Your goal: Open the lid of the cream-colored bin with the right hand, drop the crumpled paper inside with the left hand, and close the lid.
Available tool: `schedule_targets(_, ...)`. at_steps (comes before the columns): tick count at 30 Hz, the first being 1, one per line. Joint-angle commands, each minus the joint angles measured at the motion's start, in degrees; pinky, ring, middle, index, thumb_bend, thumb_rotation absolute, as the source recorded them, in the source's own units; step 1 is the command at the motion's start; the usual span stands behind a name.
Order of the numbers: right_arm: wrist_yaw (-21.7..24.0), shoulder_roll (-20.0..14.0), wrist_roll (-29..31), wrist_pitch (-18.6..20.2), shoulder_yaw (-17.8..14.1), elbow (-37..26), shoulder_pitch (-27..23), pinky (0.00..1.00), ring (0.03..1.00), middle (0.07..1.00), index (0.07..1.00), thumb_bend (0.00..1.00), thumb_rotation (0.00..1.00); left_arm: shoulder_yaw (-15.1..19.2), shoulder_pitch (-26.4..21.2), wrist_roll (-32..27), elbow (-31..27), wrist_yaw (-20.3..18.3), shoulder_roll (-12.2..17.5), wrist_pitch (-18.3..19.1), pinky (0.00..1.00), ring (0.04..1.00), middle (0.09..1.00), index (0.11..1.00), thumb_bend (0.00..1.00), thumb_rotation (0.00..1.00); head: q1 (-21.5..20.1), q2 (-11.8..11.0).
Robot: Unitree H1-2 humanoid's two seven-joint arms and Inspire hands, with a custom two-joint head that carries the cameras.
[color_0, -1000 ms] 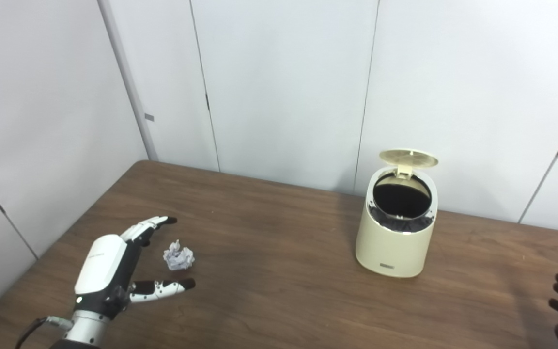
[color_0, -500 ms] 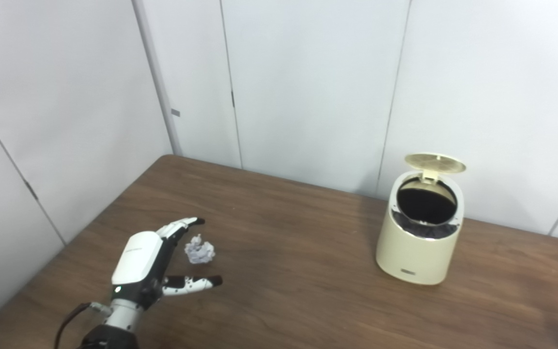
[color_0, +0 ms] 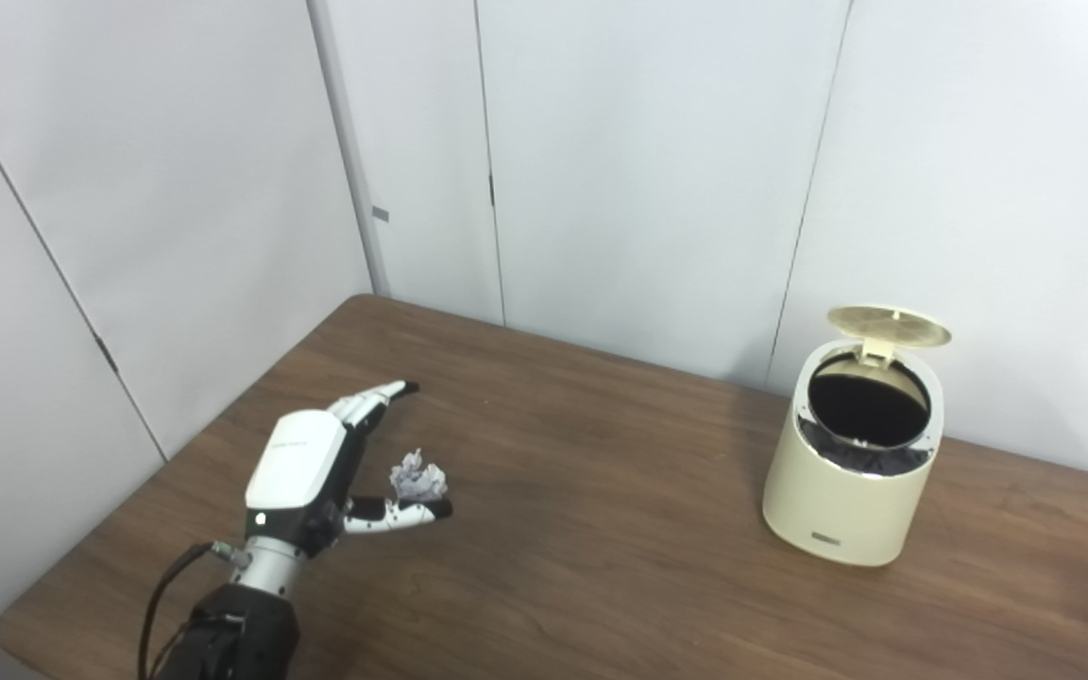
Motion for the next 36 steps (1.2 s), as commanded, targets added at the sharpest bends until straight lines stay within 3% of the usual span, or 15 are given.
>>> schedule_targets(1, -0.45, -0.82, 0.29, -1.26, -0.59, -1.33, -1.66, 0.49, 0.695, 0.724, 0.753, 0.99, 0.87, 0.29, -1.49, 0.70, -0.76, 1.49, 2.06, 0.74, 0.66, 0.808, 0.838, 0.860, 1.00, 0.44, 0.08, 0.07)
schedule_targets(5, -0.26, -0.86, 0.84, -1.63, -0.64, -1.09, -1.68, 0.49, 0.692, 0.723, 0.750, 1.00, 0.87, -0.53, -1.68, 0.06, -0.22, 0.91, 2.87, 1.33, 0.60, 0.748, 0.801, 0.816, 1.00, 0.43, 0.06, 0.15)
schedule_targets(15, -0.16, -0.79, 1.07, -0.82, -0.70, -2.04, -1.32, 0.46, 0.676, 0.708, 0.732, 1.00, 0.87, -2.11, -2.03, -4.65, 4.37, -1.10, 3.94, 1.44, 0.61, 0.710, 0.750, 0.747, 1.00, 0.46, 0.22, 0.39)
schedule_targets(24, 0.05, -1.10, 1.15, -0.97, -0.74, -2.16, -1.31, 0.46, 0.672, 0.706, 0.729, 1.00, 0.87, -4.81, -2.95, -6.29, 9.47, -4.17, 5.47, 3.92, 0.63, 0.732, 0.770, 0.771, 1.00, 0.46, 0.33, 0.63)
schedule_targets(36, 0.35, -0.67, 1.68, -0.71, -0.50, -3.38, -0.88, 0.46, 0.663, 0.704, 0.718, 1.00, 0.87, -7.33, -4.88, -7.56, 13.09, -4.19, 7.15, 4.68, 0.65, 0.752, 0.782, 0.776, 1.00, 0.44, -0.30, 0.72)
